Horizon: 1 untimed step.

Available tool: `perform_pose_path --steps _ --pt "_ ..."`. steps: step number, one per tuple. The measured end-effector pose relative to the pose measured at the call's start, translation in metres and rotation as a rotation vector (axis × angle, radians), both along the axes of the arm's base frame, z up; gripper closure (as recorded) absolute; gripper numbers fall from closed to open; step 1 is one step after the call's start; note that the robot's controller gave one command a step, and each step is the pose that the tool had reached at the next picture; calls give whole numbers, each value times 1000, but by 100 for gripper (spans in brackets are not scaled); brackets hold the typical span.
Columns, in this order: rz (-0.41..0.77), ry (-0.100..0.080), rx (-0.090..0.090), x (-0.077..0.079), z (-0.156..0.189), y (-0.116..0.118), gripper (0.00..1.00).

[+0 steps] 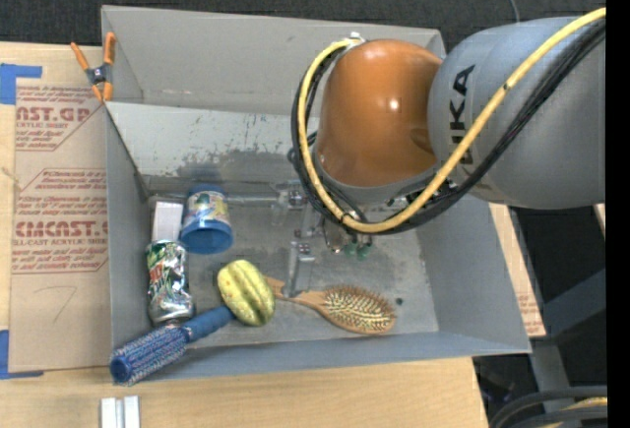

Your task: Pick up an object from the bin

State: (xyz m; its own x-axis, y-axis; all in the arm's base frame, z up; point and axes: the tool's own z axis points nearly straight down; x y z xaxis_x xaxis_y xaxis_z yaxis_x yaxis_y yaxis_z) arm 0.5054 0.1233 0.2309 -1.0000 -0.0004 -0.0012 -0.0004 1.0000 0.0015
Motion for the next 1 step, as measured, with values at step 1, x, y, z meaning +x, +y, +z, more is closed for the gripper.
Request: perform_pose_path --steps 1 --pt "0 0 0 0 0 0 0"
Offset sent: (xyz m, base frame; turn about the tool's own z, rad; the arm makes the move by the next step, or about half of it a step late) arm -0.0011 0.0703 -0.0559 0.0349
